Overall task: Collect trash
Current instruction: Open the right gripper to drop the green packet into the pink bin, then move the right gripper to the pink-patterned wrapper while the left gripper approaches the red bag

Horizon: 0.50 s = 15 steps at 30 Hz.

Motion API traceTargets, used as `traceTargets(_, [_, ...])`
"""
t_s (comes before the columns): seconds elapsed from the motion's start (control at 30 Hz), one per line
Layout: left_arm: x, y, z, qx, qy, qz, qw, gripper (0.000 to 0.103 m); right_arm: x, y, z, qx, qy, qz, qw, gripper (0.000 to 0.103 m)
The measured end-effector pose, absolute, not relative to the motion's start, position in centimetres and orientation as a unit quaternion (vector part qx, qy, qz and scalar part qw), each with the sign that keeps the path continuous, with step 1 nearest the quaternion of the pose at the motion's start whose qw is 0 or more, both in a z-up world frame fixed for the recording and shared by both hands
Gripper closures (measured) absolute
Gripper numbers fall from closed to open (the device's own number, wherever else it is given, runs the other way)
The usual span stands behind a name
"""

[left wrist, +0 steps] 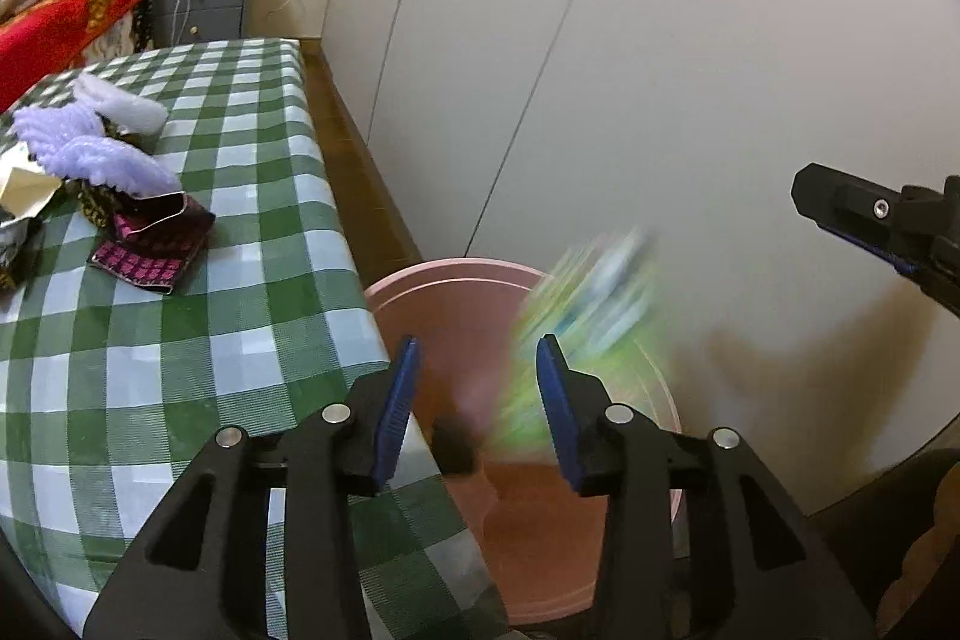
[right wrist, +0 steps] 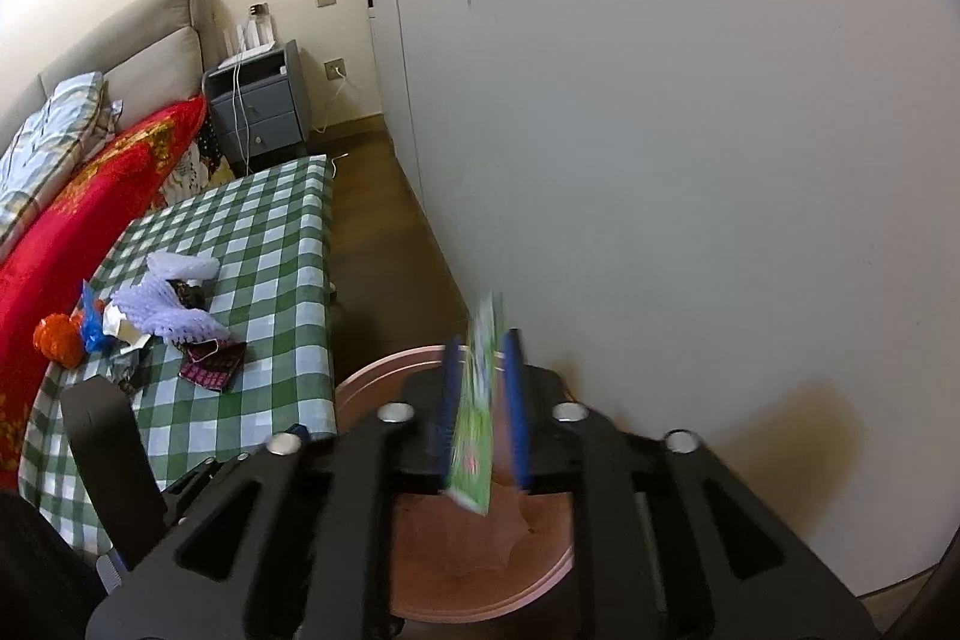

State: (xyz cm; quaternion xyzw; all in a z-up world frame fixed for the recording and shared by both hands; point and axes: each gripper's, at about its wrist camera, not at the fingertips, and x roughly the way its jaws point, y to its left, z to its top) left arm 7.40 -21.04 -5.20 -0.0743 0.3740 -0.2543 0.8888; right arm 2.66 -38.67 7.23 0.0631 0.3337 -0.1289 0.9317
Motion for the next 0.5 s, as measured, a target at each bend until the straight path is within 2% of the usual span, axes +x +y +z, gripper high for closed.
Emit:
traceTargets(0.07, [7.3, -20.5, -4.9, -0.079, 0.371, -0.251, 0.891, 0.063, 2.7, -38.5, 7.3, 0.061, 0.332, -0.130, 0.932, 0.069])
traceTargets(0.5, [6.2, -16.3, -3.0, -0.082, 0.338, -0.217, 0.912, 0.063, 1.2, -36.2, 8.0, 0.062, 0.300, -0.097, 0.947, 0.069])
